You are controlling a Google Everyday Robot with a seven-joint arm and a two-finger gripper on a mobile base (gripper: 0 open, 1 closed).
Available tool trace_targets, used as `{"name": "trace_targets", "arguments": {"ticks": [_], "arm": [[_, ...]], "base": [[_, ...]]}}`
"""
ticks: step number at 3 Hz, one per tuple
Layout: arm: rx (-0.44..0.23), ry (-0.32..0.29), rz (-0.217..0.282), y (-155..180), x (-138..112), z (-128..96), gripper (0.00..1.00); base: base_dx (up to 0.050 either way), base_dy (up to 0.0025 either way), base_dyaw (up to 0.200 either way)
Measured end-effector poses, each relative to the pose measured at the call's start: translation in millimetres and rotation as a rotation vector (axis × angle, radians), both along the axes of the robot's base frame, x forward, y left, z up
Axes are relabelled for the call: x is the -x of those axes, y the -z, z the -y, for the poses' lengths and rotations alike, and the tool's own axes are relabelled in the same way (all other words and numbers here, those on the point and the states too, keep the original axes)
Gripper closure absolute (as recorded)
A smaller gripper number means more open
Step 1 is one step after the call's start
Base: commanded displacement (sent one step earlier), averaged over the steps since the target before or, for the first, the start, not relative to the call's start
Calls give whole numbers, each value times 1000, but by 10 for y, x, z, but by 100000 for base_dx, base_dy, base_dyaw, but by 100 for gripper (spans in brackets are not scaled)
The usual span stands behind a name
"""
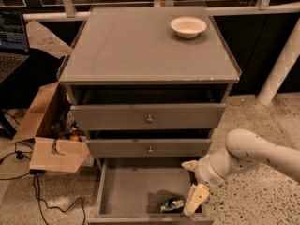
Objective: Pick green can from bottom drawer and place on counter
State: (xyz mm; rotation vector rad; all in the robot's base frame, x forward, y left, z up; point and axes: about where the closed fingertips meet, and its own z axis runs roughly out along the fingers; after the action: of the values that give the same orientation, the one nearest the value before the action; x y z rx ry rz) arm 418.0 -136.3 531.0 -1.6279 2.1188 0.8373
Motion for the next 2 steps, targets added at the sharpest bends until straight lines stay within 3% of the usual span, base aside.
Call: {"name": "trace_targets", "arguments": {"ticks": [1,2], "arm": [[-38,5,-10,350,-202,-4,0],[-17,73,-38,625,-346,71,0]], "base": [[0,0,0],[0,0,0]]}}
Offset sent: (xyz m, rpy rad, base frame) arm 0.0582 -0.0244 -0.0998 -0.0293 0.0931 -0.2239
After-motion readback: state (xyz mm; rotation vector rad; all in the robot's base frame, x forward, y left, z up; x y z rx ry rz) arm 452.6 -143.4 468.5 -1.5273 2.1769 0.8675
